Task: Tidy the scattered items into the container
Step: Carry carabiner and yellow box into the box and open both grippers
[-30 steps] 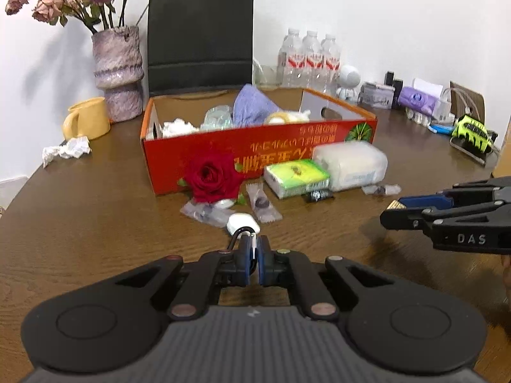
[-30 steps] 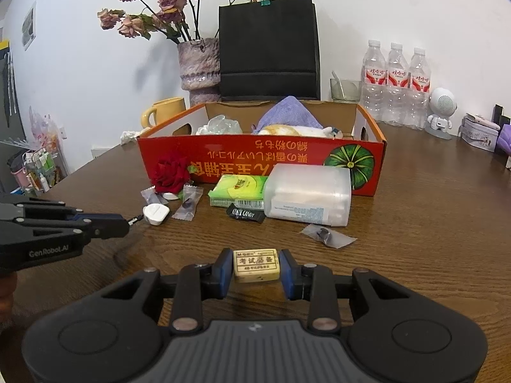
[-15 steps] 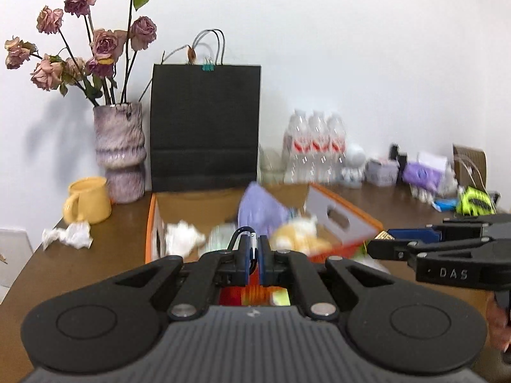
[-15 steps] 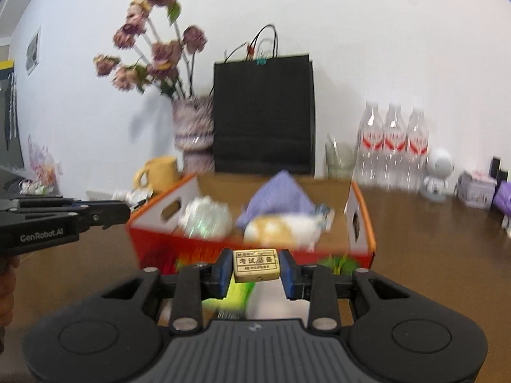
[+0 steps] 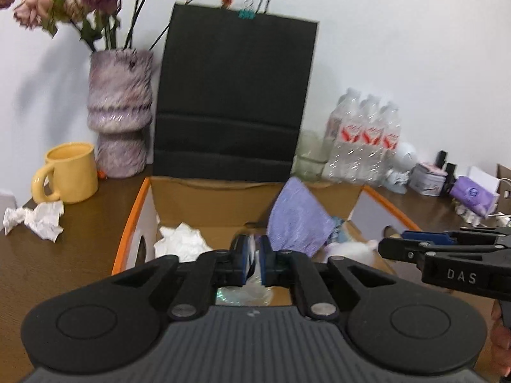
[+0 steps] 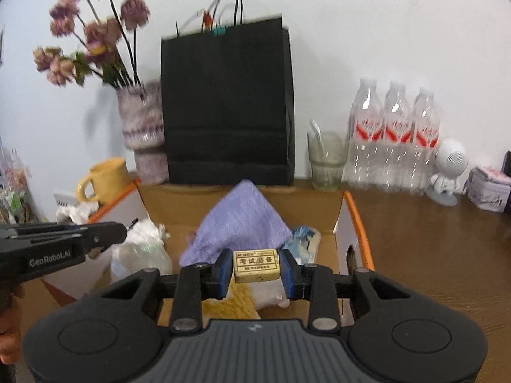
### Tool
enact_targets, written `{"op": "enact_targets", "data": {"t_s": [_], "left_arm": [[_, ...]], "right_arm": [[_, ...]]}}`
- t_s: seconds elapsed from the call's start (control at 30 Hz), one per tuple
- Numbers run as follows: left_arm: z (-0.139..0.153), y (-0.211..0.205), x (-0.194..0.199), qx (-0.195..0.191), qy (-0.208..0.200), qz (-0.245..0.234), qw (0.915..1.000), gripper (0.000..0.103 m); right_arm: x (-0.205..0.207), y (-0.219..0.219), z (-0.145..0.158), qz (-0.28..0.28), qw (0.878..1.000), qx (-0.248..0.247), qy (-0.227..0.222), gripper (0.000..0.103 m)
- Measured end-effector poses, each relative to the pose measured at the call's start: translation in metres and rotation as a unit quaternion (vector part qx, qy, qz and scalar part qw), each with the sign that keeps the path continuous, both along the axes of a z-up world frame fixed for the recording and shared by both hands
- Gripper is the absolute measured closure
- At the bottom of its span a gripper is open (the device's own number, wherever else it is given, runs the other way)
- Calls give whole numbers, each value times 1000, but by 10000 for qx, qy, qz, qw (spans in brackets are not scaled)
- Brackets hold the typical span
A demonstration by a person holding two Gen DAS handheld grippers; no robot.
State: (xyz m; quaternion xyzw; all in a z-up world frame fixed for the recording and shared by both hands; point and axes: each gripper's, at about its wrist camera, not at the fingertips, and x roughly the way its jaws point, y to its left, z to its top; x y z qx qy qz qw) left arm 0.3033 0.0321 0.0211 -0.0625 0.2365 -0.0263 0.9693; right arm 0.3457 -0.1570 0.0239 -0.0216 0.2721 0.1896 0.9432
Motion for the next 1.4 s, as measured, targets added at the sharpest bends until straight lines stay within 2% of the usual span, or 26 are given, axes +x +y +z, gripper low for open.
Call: {"op": "enact_targets", "data": {"t_s": [0.03, 0.1, 0.13, 0.5, 1.4], "left_arm": [[-2, 1, 2, -7, 78, 44, 10000, 39], [-3, 3, 0, -4, 48, 299, 9995, 4], [-2, 3, -1, 42, -2, 376, 9993, 2], [5, 1, -5, -17, 22, 423, 9991, 0], [9, -5, -11, 8, -10, 394, 9992, 0]], "right_arm": [[2, 1, -1, -23, 10000, -24, 36, 36], [2, 2, -1, -31, 10000, -73, 10, 6], [0, 2, 0, -21, 9999, -118, -20, 6], [-4, -2, 9, -113, 9999, -104, 58, 1], [-15, 1, 17, -25, 9999, -139, -83, 0]]}}
